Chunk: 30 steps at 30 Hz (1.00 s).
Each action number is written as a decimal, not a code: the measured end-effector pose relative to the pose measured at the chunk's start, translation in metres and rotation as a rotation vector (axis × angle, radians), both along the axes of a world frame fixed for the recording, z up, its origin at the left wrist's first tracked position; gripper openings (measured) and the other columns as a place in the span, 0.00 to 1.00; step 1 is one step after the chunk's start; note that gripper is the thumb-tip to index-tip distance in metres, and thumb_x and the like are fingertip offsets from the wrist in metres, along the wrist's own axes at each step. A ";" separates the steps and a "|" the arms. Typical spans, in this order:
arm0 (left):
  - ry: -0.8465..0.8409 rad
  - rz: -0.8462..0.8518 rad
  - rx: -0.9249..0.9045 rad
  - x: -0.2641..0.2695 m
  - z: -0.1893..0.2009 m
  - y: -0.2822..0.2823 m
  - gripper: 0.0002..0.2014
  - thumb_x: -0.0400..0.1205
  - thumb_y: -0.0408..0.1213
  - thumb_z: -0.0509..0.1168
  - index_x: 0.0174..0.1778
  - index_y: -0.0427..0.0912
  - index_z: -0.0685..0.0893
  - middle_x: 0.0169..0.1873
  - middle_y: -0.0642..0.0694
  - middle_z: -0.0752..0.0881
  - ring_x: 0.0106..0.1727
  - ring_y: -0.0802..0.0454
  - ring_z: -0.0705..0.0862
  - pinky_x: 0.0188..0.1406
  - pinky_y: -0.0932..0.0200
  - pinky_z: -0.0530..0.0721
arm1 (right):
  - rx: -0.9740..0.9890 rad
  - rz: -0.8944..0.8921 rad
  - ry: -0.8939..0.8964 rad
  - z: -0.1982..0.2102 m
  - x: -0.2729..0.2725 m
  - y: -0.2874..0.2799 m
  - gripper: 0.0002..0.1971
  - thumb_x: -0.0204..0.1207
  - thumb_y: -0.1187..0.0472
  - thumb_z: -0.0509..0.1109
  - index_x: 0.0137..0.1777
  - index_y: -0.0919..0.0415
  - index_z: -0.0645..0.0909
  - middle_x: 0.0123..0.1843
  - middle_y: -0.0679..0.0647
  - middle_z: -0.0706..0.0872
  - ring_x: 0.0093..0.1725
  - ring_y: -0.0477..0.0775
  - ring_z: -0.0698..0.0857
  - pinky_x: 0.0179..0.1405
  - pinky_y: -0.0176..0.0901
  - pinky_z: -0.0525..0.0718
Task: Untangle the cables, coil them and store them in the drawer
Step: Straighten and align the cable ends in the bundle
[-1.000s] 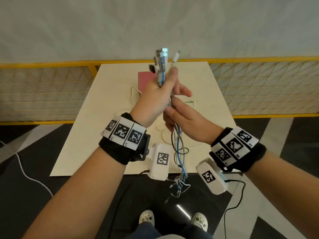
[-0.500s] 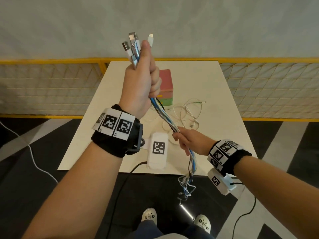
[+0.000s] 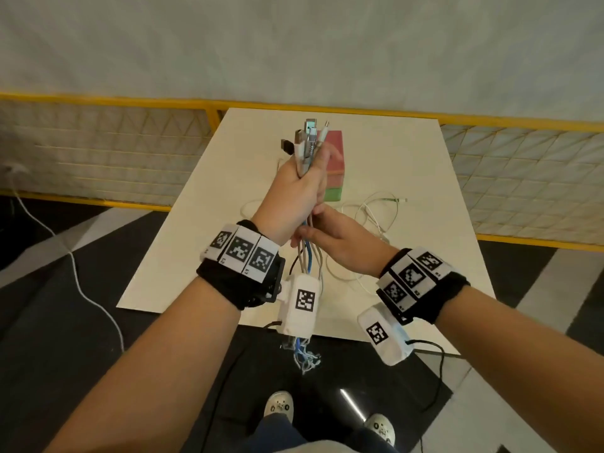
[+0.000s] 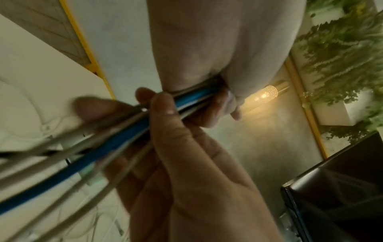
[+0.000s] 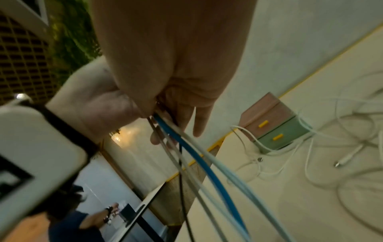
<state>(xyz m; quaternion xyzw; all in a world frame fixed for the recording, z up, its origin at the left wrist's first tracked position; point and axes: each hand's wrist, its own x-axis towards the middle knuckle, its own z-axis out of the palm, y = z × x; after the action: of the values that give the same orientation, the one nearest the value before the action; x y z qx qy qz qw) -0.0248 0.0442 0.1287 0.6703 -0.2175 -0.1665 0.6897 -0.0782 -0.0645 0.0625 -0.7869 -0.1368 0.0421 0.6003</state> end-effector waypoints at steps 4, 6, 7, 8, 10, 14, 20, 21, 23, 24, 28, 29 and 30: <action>0.056 0.092 -0.114 0.010 0.011 0.003 0.18 0.92 0.44 0.49 0.37 0.45 0.73 0.17 0.55 0.63 0.16 0.59 0.58 0.15 0.66 0.58 | -0.128 -0.005 -0.017 -0.010 0.001 0.010 0.05 0.87 0.59 0.52 0.53 0.60 0.66 0.38 0.57 0.75 0.35 0.48 0.75 0.41 0.36 0.81; 0.056 0.149 -0.173 0.016 0.022 0.006 0.19 0.91 0.44 0.50 0.35 0.45 0.72 0.16 0.55 0.63 0.15 0.58 0.58 0.14 0.65 0.57 | -0.239 0.026 -0.041 -0.027 0.000 0.010 0.05 0.86 0.56 0.52 0.51 0.57 0.63 0.39 0.56 0.74 0.33 0.46 0.73 0.36 0.33 0.77; 0.056 0.167 -0.201 0.019 0.027 0.008 0.19 0.91 0.45 0.50 0.34 0.46 0.72 0.16 0.55 0.63 0.15 0.58 0.57 0.15 0.65 0.56 | -0.272 0.025 -0.035 -0.036 0.002 0.007 0.05 0.86 0.56 0.52 0.49 0.56 0.62 0.38 0.55 0.74 0.31 0.44 0.72 0.34 0.31 0.76; 0.056 0.179 -0.229 0.022 0.031 0.010 0.20 0.91 0.45 0.51 0.33 0.46 0.72 0.16 0.55 0.63 0.15 0.58 0.57 0.15 0.65 0.56 | -0.292 0.021 -0.021 -0.043 0.004 0.004 0.05 0.86 0.58 0.52 0.49 0.56 0.61 0.37 0.53 0.73 0.29 0.41 0.72 0.33 0.30 0.75; 0.070 0.198 -0.273 0.026 0.036 0.012 0.21 0.90 0.46 0.53 0.29 0.47 0.68 0.15 0.55 0.62 0.16 0.58 0.56 0.15 0.66 0.55 | -0.326 0.031 0.025 -0.057 0.007 -0.003 0.03 0.86 0.61 0.53 0.51 0.58 0.61 0.37 0.51 0.74 0.29 0.36 0.75 0.35 0.29 0.76; 0.104 0.269 -0.272 0.038 0.032 0.013 0.28 0.87 0.46 0.61 0.20 0.50 0.61 0.15 0.54 0.60 0.16 0.57 0.56 0.15 0.65 0.55 | -0.429 0.120 0.214 -0.083 0.012 -0.016 0.10 0.84 0.61 0.59 0.61 0.64 0.66 0.38 0.47 0.78 0.39 0.43 0.83 0.47 0.45 0.83; 0.124 0.344 -0.082 0.061 0.012 0.009 0.32 0.87 0.47 0.61 0.12 0.52 0.66 0.14 0.56 0.63 0.18 0.56 0.62 0.20 0.61 0.64 | -0.551 0.064 0.410 -0.090 0.028 -0.071 0.43 0.65 0.62 0.81 0.75 0.54 0.59 0.60 0.54 0.71 0.60 0.52 0.78 0.60 0.45 0.78; 0.144 0.346 -0.058 0.062 0.008 0.007 0.32 0.87 0.48 0.60 0.13 0.52 0.65 0.14 0.55 0.63 0.18 0.56 0.62 0.19 0.62 0.64 | -0.475 -0.099 0.387 -0.089 0.031 -0.081 0.39 0.67 0.64 0.80 0.72 0.54 0.59 0.53 0.53 0.74 0.51 0.53 0.81 0.52 0.45 0.81; 0.195 0.348 -0.021 0.062 0.001 0.003 0.30 0.87 0.51 0.59 0.17 0.51 0.62 0.15 0.55 0.62 0.16 0.57 0.59 0.16 0.64 0.58 | -0.365 -0.437 0.312 -0.090 0.039 -0.098 0.31 0.74 0.66 0.73 0.69 0.57 0.56 0.38 0.55 0.81 0.34 0.52 0.83 0.37 0.45 0.83; 0.212 0.345 -0.008 0.062 -0.002 0.001 0.29 0.87 0.51 0.59 0.19 0.50 0.61 0.15 0.55 0.62 0.16 0.57 0.58 0.16 0.65 0.56 | -0.331 -0.557 0.321 -0.091 0.044 -0.105 0.30 0.77 0.66 0.68 0.71 0.57 0.53 0.34 0.56 0.83 0.31 0.53 0.84 0.34 0.46 0.84; 0.257 0.321 0.024 0.057 -0.010 -0.004 0.29 0.88 0.51 0.58 0.20 0.50 0.61 0.14 0.55 0.61 0.14 0.58 0.57 0.15 0.67 0.56 | -0.005 -0.697 0.599 -0.098 0.067 -0.120 0.29 0.84 0.60 0.60 0.80 0.55 0.50 0.43 0.63 0.86 0.35 0.61 0.87 0.37 0.51 0.87; 0.267 0.315 0.026 0.056 -0.011 -0.005 0.28 0.88 0.51 0.58 0.20 0.50 0.61 0.14 0.55 0.61 0.15 0.58 0.57 0.15 0.67 0.56 | 0.062 -0.715 0.629 -0.099 0.072 -0.121 0.25 0.85 0.58 0.58 0.79 0.61 0.56 0.44 0.63 0.85 0.36 0.61 0.87 0.37 0.50 0.87; 0.277 0.310 0.029 0.055 -0.012 -0.006 0.28 0.88 0.51 0.58 0.21 0.49 0.60 0.14 0.54 0.60 0.15 0.57 0.57 0.15 0.67 0.55 | 0.113 -0.744 0.634 -0.099 0.076 -0.121 0.22 0.86 0.56 0.57 0.75 0.68 0.64 0.43 0.63 0.85 0.36 0.60 0.87 0.38 0.49 0.87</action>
<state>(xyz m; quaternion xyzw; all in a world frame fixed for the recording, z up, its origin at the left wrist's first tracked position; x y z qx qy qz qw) 0.0300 0.0380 0.1165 0.6763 -0.0127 -0.1521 0.7206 -0.0025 -0.1860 -0.0367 -0.6972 0.3407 0.0547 0.6284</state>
